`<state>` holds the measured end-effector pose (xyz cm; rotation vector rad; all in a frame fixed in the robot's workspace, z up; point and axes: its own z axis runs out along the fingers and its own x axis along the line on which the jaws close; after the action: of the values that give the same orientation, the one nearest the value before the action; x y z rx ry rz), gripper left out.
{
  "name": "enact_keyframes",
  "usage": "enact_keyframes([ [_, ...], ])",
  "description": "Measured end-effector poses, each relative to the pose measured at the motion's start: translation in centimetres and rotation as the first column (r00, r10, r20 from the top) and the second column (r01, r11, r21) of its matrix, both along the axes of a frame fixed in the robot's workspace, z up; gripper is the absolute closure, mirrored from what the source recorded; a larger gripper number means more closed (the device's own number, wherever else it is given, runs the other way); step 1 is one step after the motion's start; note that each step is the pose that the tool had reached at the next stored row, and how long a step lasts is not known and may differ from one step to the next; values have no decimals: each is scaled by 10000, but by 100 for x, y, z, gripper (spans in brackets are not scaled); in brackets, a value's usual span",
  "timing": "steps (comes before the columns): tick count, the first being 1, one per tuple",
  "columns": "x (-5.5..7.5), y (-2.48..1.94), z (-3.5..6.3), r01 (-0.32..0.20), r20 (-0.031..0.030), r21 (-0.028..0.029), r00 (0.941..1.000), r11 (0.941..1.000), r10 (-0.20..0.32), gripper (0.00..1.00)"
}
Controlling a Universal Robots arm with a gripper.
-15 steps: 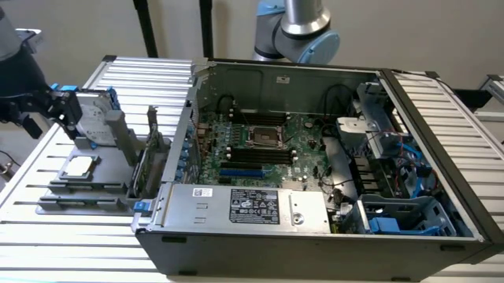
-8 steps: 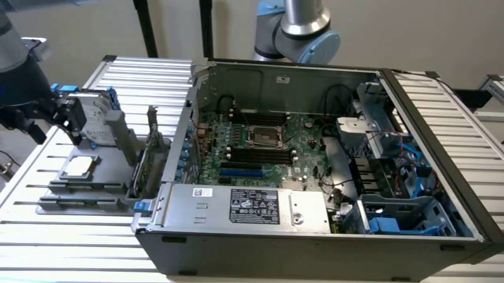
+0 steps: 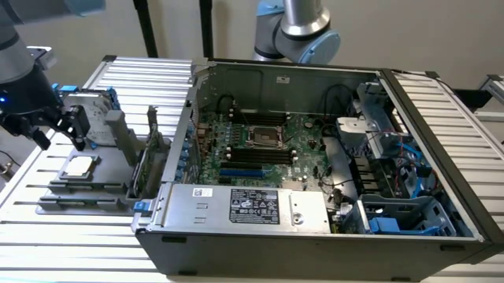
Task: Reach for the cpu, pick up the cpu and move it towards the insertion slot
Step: 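Pick up the cpu and move it towards the insertion slot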
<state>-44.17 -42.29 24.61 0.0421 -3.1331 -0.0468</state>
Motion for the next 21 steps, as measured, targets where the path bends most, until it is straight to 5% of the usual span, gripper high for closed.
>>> enact_keyframes([
  [21, 7, -20, -381, 411, 0, 0, 9992, 9992, -411, 29],
])
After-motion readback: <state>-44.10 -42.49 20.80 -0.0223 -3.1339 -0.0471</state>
